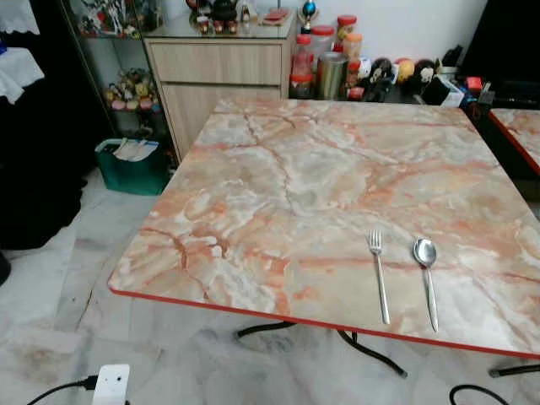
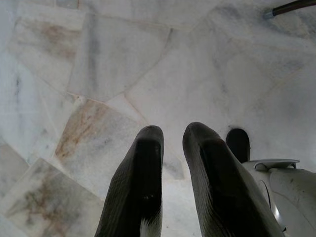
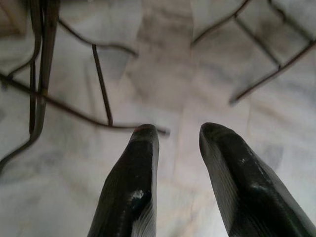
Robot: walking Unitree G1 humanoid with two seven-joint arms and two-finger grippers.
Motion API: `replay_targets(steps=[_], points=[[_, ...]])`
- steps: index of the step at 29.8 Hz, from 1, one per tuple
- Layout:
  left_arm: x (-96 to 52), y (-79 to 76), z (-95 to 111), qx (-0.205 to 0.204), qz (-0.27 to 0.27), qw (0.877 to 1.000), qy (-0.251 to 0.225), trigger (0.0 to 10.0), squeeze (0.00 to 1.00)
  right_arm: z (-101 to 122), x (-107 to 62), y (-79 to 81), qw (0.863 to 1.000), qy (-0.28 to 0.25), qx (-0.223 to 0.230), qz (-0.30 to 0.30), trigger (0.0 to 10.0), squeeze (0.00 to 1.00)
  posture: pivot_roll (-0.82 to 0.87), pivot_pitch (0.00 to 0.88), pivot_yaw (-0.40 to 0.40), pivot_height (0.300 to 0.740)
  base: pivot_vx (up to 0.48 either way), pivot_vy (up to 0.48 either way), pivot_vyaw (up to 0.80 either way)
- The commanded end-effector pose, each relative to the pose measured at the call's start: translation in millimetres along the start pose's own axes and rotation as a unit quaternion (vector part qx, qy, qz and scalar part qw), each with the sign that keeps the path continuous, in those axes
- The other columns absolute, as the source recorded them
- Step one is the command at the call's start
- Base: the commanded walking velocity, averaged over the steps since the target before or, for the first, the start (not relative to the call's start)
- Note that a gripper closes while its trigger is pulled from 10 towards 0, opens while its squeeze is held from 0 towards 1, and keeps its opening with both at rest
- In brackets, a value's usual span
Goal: Setting the table
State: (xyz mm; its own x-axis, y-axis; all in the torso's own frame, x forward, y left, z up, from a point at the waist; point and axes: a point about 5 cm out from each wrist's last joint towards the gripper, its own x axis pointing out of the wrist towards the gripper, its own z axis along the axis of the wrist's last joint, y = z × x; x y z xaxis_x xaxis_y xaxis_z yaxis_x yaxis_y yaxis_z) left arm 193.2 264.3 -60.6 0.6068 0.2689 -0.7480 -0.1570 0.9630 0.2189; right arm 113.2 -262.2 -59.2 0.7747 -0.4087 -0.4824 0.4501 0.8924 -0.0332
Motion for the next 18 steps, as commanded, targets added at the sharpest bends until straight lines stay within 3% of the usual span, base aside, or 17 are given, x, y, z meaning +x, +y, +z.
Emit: replay_targets(steps=[1, 8, 14, 18], points=[[-0.4, 1.6, -4, 0.002, -0.001, 1.000, 0.010, 10.0, 0.00, -7, -2.4, 1.8, 1.000, 0.016, 0.003, -0.002, 10.0, 0.00, -0.02, 0.061, 0.015, 0.740, 0.000, 0.000, 0.00], [-1.2, 6.3, -7, 0.000, 0.005, 1.000, 0.014, 10.0, 0.00, 17, -6.8, 5.1, 0.999, -0.052, -0.011, 0.002, 10.0, 0.00, -0.02, 0.058, 0.014, 0.740, 0.000, 0.000, 0.00], [-1.3, 7.6, -8, 0.003, 0.007, 1.000, 0.018, 10.0, 0.00, 66, -20.8, 7.2, 0.985, -0.161, -0.067, 0.018, 10.0, 0.00, -0.03, 0.060, 0.016, 0.740, 0.000, 0.000, 0.00], [-1.2, 7.1, -7, 0.003, 0.006, 1.000, 0.019, 10.0, 0.00, 87, -30.4, 13.5, 0.978, -0.192, -0.078, 0.031, 10.0, 0.00, -0.04, 0.060, 0.015, 0.740, 0.000, 0.000, 0.00]])
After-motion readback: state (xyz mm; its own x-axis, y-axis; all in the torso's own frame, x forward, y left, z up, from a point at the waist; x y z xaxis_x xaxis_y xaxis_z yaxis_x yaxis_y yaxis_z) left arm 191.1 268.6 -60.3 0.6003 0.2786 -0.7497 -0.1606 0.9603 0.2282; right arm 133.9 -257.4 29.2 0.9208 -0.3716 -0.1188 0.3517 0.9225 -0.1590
